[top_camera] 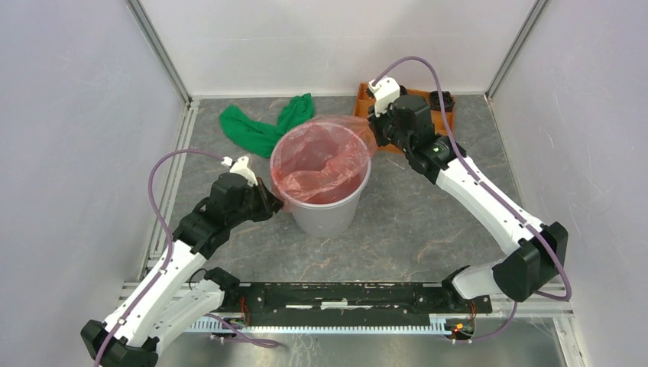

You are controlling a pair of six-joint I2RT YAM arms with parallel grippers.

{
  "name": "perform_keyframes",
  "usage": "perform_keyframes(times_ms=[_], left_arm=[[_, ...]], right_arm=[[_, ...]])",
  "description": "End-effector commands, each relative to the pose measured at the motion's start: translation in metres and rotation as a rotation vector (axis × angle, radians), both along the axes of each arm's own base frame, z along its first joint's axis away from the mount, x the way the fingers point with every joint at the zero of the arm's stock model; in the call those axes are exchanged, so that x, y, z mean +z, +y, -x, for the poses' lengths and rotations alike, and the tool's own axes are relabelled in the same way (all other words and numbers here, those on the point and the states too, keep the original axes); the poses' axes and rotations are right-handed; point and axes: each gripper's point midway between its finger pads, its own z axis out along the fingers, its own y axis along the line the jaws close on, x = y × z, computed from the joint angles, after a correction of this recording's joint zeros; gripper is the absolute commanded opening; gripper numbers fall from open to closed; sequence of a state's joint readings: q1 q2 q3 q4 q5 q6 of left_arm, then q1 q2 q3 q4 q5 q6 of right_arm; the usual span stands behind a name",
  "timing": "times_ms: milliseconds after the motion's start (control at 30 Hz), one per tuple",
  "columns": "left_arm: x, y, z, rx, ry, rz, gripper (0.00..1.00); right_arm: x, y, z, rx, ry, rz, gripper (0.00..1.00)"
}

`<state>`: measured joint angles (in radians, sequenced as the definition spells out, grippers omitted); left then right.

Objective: Put the trash bags into the trash bin

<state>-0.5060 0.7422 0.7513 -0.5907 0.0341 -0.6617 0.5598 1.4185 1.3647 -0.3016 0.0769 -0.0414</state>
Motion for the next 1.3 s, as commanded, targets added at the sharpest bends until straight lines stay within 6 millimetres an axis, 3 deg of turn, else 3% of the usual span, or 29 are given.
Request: perform_keyframes(times_ms=[0,300,367,433,500,633,700,833,933,1000,1133,1200,1267], left_arm=[[0.002,-0.014,0.002,-0.050,-0.001,0.067,0.08],[-0.010,-0.014,0.006,-0.050,0.026,0.072,0.02],[-0.014,-0.014,0.006,-0.049,0.030,0.075,0.02],[-0.018,-0.015,0.005,-0.039,0.037,0.082,0.02],[-0.015,-0.017,0.006,-0.045,0.029,0.099,0.02],[-0.006,-0.018,0.007,-0.057,-0.004,0.124,0.02],[-0.001,-0.017,0.008,-0.057,-0.021,0.125,0.02],[0.005,0.004,0.013,-0.003,-0.061,0.064,0.05],[0.032,0.022,0.015,0.079,-0.186,0.098,0.31],[0.045,0.023,0.017,0.094,-0.252,0.164,0.45],[0.050,0.022,0.017,0.085,-0.273,0.174,0.51],[0.046,0.024,0.016,0.094,-0.260,0.149,0.52],[0.045,0.022,0.016,0.083,-0.262,0.155,0.54]], right_arm=[[0.007,-0.023,0.001,-0.093,-0.034,-0.016,0.15],[-0.029,-0.046,0.020,-0.150,-0.041,-0.021,0.22],[-0.039,-0.057,0.021,-0.189,-0.069,-0.003,0.27],[-0.036,-0.060,0.022,-0.201,-0.062,0.006,0.33],[-0.022,-0.055,0.026,-0.168,-0.050,-0.005,0.42],[-0.006,-0.065,0.042,-0.173,-0.005,0.021,0.78],[-0.005,-0.066,0.056,-0.135,0.039,0.042,0.87],[0.006,-0.067,0.091,-0.037,0.051,0.019,0.88],[0.014,-0.062,0.108,0.060,-0.030,0.014,0.76],[0.024,-0.053,0.121,0.144,-0.060,0.013,0.76],[0.048,-0.004,0.163,0.486,-0.121,-0.031,0.75],[0.047,0.023,0.188,0.655,-0.159,-0.009,0.75],[0.043,0.039,0.200,0.740,-0.213,0.042,0.75]])
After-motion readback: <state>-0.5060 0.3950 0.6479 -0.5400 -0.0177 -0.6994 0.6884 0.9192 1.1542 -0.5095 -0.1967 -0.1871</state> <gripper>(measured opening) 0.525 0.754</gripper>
